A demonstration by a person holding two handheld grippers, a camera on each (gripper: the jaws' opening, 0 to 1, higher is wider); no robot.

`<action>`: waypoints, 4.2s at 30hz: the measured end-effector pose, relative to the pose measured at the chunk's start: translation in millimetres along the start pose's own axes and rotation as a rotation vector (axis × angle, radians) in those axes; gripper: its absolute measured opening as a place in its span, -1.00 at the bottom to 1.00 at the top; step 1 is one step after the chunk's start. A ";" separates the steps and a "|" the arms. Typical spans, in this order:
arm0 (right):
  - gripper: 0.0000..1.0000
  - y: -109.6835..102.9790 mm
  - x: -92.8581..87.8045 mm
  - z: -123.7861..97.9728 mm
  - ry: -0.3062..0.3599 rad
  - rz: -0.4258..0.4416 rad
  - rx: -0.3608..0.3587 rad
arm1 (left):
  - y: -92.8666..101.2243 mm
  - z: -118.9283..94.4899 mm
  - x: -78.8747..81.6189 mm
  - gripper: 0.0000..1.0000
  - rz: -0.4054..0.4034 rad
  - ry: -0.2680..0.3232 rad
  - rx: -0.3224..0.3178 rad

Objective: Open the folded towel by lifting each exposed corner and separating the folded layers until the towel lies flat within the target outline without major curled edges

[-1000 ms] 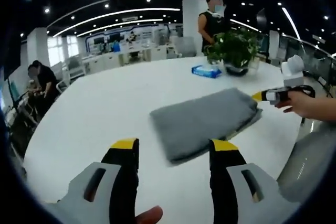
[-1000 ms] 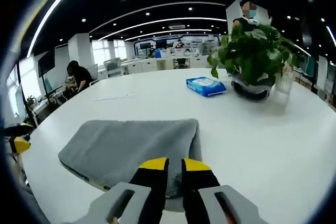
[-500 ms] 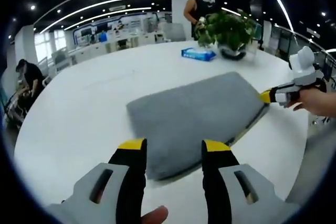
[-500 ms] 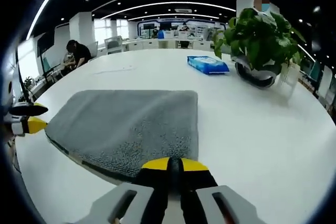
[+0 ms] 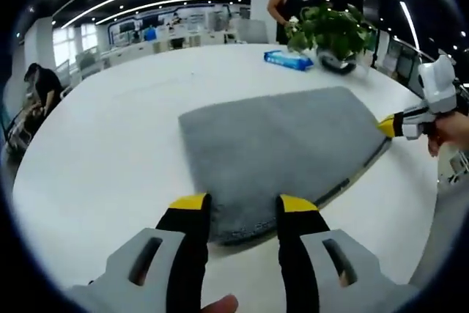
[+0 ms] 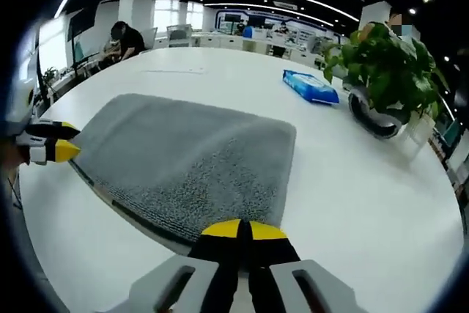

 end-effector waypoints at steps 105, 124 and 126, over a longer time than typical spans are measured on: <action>-1.00 -177.9 -4.8 -67.1 -0.103 0.118 0.292 | 19.5 121.2 114.6 -0.45 0.694 -0.414 -0.344; -0.80 -180.4 5.9 -76.7 -0.004 0.120 0.244 | 9.2 104.7 115.1 -0.43 0.435 -0.309 -0.365; -0.64 -178.9 11.9 -79.7 0.054 0.104 0.231 | 3.8 95.1 109.5 -0.40 0.432 -0.318 -0.372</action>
Point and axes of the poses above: the point that each gripper's makers call its tool centre point, and the gripper's own axes: z roughly forward along the fingers, y roughly to its right, x roughly out of its top, the point moved 8 cm from there along -z, roughly backward along the fingers, and after that the axes turned 11 degrees about -z, right-handed, at the moved point
